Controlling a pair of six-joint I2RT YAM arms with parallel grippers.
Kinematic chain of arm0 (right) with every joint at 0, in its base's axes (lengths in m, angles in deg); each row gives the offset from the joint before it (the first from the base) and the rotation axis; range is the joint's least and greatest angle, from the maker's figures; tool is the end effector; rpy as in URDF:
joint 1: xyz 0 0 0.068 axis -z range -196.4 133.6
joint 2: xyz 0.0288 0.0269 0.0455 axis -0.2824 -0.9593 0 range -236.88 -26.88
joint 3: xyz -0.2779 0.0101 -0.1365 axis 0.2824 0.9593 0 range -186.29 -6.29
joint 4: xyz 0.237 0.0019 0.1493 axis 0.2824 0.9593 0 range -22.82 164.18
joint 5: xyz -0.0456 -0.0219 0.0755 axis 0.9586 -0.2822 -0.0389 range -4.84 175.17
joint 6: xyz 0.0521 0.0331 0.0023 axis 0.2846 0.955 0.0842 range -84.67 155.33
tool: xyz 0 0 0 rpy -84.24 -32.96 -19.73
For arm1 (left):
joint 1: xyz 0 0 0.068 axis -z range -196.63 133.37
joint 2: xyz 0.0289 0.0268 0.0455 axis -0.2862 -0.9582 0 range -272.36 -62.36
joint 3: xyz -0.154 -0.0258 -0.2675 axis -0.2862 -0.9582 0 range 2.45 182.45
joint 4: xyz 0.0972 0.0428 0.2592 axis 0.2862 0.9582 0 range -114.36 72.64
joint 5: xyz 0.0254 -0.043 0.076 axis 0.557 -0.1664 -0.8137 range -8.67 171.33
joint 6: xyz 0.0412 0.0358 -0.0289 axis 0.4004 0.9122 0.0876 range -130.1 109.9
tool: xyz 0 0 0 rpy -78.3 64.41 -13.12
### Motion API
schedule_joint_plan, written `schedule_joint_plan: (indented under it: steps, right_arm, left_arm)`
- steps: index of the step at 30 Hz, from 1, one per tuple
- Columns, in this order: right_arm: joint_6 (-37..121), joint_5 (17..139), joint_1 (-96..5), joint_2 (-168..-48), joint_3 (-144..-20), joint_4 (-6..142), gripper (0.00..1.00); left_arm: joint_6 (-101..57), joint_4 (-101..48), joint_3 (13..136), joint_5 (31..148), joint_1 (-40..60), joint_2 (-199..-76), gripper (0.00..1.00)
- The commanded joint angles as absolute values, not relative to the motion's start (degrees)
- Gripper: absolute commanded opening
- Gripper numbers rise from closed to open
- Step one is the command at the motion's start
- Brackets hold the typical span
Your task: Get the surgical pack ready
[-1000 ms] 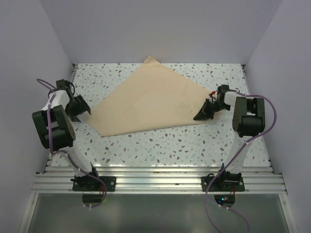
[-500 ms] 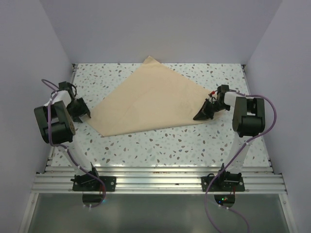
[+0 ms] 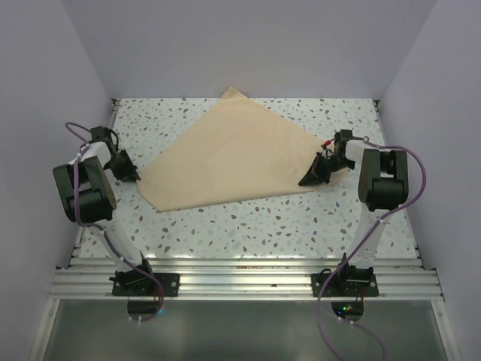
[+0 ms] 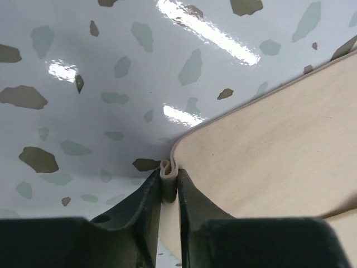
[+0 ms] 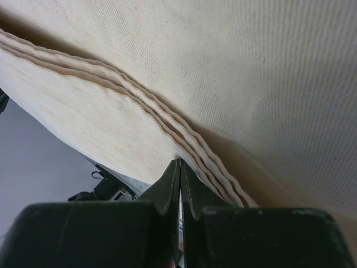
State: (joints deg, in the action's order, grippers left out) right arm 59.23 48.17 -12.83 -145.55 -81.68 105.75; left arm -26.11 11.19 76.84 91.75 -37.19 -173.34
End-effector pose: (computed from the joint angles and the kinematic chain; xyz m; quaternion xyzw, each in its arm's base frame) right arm 0.4156 0.0022 0.1305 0.2027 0.9242 0.3234 0.0105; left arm 0.3900 0.1374 0.1717 -0.2952 0.9386 -0.0835 0.1580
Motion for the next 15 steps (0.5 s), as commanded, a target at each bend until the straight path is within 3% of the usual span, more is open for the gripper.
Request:
schedule_joint_plan:
  steps: [1, 5, 15]
  right_arm:
    - [57.21, 53.26, -13.68, -147.55, -83.37, 105.94, 0.0]
    - [56.69, 55.28, -13.85, -148.52, -84.07, 107.34, 0.0]
    - [56.69, 58.89, -13.94, -150.01, -85.74, 110.07, 0.0]
  left_arm:
    - [-25.48, 8.51, 74.87, 95.13, -36.49, -174.51, 0.18]
    - [-26.53, 9.56, 74.53, 97.24, -36.05, -170.91, 0.0]
    - [-35.93, 9.31, 74.08, 99.0, -20.43, -155.19, 0.0]
